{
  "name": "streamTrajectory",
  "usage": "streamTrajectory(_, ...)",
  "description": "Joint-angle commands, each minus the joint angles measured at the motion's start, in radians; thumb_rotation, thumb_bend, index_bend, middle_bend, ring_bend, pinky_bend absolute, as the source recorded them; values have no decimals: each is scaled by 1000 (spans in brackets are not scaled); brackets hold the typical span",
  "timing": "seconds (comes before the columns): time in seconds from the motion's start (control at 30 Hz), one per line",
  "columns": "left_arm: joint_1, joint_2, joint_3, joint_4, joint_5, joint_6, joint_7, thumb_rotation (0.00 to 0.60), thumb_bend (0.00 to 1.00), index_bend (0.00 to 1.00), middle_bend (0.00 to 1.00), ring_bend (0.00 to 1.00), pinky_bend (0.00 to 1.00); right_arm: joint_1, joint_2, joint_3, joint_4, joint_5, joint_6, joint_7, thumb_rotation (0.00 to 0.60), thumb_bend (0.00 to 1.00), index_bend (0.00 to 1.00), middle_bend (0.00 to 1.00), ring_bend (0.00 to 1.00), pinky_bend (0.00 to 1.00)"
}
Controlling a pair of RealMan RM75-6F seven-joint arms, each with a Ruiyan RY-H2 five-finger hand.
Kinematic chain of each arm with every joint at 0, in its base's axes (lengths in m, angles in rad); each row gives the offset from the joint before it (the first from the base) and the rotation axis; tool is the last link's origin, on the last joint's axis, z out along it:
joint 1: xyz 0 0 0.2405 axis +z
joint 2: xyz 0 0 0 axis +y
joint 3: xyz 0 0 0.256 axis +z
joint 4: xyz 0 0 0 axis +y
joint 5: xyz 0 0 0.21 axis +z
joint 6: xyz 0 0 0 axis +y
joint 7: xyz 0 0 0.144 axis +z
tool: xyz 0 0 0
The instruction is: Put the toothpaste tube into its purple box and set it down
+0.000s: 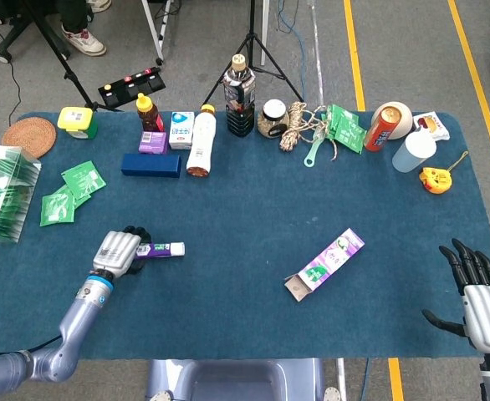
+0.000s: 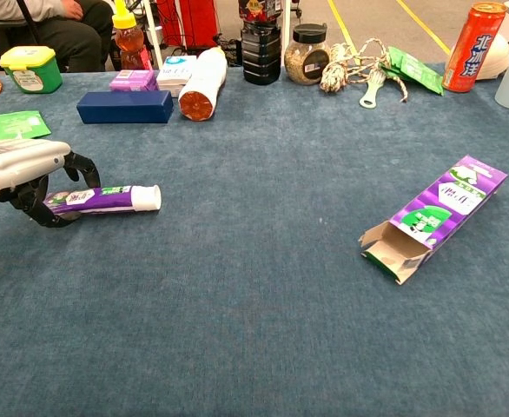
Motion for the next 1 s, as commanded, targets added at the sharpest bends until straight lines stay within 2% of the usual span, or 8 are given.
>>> streamTrajectory(0.03, 3, -2, 1, 0, 7, 7, 0, 600, 383, 368, 300, 236, 473, 0, 0, -1, 0, -1, -1, 0, 600, 0, 78, 0, 0, 0)
streamTrajectory(0.3, 20, -4, -12, -1, 74, 65, -36, 600, 388, 432, 360, 293, 515, 2, -3, -2, 1, 1, -5, -4, 600, 0, 78, 0, 0, 0)
streamTrajectory(0.57, 23, 63, -31, -75, 93, 77, -38, 600, 388, 438, 364, 297, 518, 22, -8, 4, 28, 1, -28, -12, 600, 0, 80, 0, 0, 0)
streamTrajectory(0.8, 17, 159, -61, -179, 92, 100, -7, 600, 388, 438, 364, 297, 518, 101, 46, 5, 97, -77, -119, 10, 600, 0, 84, 0, 0, 0)
streamTrajectory(0.9, 17, 214, -78, -242, 85, 113, 8, 600, 389, 438, 364, 297, 518, 168, 58, 6, 151, -164, -166, 71, 600, 0, 85, 0, 0, 0)
streamTrajectory(0.93, 20, 246, -87, -277, 86, 128, 15, 600, 389, 438, 364, 297, 518, 217, 58, 8, 182, -210, -212, 82, 600, 0, 87, 0, 0, 0)
streamTrajectory(1.0, 23, 277, -91, -312, 80, 131, 22, 600, 389, 437, 364, 297, 517, 256, 54, 7, 208, -232, -255, 99, 600, 0, 90, 0, 0, 3)
